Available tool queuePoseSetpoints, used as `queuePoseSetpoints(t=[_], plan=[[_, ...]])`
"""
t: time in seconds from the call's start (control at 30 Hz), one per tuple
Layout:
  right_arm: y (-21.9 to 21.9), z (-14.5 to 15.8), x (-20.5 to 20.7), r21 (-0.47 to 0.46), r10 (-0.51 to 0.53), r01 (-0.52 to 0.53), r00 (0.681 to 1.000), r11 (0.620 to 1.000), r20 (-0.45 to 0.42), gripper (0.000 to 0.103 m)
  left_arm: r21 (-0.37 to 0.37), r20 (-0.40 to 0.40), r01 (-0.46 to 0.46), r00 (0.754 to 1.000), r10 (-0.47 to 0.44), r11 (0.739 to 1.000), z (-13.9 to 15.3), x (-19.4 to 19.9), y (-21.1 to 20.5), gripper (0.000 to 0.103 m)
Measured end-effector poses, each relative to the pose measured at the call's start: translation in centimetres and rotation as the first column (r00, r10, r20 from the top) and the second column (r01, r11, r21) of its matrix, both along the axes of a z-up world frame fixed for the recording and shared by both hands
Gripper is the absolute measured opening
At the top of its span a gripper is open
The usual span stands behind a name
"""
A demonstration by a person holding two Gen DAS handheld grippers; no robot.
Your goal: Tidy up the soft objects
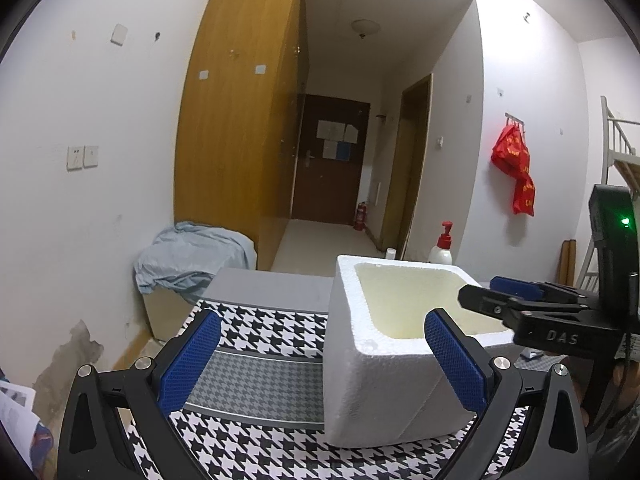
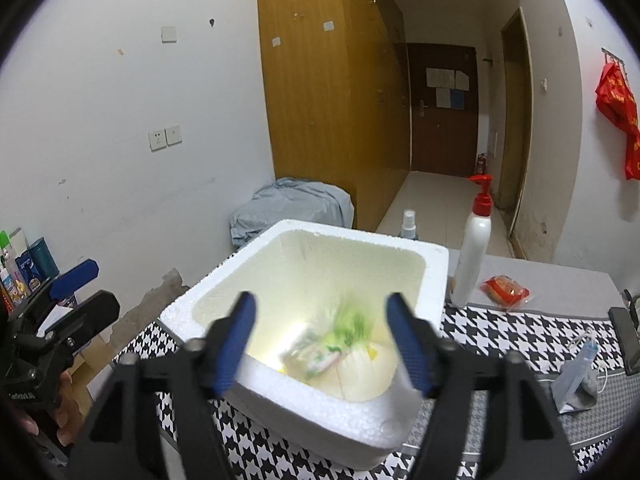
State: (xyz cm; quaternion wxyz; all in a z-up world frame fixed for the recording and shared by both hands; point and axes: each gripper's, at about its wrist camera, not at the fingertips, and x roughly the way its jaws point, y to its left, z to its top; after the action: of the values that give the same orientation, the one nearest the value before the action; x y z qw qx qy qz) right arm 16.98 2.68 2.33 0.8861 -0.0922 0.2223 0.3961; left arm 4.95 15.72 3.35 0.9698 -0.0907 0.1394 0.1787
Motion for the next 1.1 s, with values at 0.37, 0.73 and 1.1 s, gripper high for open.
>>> queuePoseSetpoints(t=[0.37, 0.73, 1.1], plan=[[-1.9, 0.6, -0.7, 0.028, -0.026, 0.026, 1.0, 0.999, 0.004, 0.08, 0.011, -0.009, 0.026, 1.0, -0.026, 1.0, 0.1, 0.4, -0.8, 0.102], [-4.5, 0.7, -1.7, 0.067, -0.043, 0.041, 0.999, 0.997, 0.02, 0.087, 0.038, -0.01, 0.055, 0.998, -0.055, 0.998, 0.7, 0.4, -3.1, 0.102], [-7.1, 1.2, -3.7, 0.099, -0.052, 0.044, 0.996, 0.994, 0.075, 0.096, 0.068, -0.018, 0.084, 0.996, -0.083, 0.994, 1.1, -0.2, -5.3, 0.102]])
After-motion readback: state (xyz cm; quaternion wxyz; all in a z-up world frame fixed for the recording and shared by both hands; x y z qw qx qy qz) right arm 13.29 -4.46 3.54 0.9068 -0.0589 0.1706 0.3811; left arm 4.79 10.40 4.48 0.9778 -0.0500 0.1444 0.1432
